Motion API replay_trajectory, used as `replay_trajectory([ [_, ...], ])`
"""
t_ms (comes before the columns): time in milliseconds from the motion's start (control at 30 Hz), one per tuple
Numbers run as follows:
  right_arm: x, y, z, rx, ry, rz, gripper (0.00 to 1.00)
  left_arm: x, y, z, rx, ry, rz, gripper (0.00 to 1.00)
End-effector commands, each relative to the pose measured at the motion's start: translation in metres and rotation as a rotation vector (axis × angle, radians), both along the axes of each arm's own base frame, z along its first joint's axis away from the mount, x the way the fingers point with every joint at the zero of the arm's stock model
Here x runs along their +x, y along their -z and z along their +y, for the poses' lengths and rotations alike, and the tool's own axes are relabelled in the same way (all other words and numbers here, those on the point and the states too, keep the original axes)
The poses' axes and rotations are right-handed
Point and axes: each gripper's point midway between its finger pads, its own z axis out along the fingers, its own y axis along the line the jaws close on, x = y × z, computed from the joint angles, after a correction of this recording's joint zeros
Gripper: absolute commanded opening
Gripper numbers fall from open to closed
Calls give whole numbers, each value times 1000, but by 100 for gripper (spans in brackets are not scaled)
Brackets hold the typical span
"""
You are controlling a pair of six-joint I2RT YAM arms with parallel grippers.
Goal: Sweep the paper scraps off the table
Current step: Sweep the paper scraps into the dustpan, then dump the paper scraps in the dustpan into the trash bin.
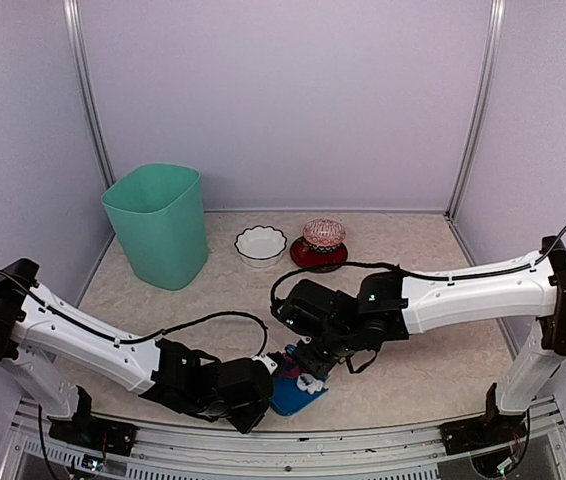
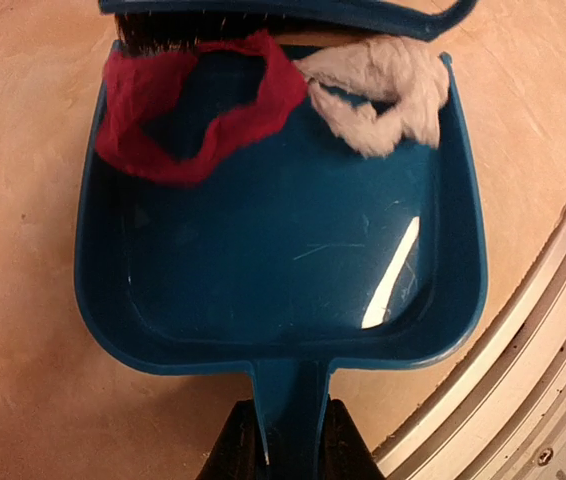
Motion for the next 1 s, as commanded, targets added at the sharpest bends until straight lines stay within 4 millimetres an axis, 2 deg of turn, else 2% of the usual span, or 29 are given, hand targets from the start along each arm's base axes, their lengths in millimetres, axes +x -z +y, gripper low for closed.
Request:
replay_trajectory([
  [0,-25,-24,19,111,-108,46,0,0,14,4,20,5,32,0],
  [67,-27,-34,18,146,-112,39,0,0,15,4,14,2,34,0],
  [167,-20,-49,6,170,-57,-9,0,1,17,5,9,-4,32,0],
  [500,17,-73,-65,86,267,-194,0,14,1,6,-95,-40,-62,0],
  [733,34,-80,-113,142,417,-223,0,32,-26,7,-212,-88,-139,0],
  [867,44,-77,-131,212,476,-207,0,49,-44,10,-252,-118,-184,0],
  [967,50,-71,-142,265,507,-196,0,65,-66,12,-279,-141,-219,0],
])
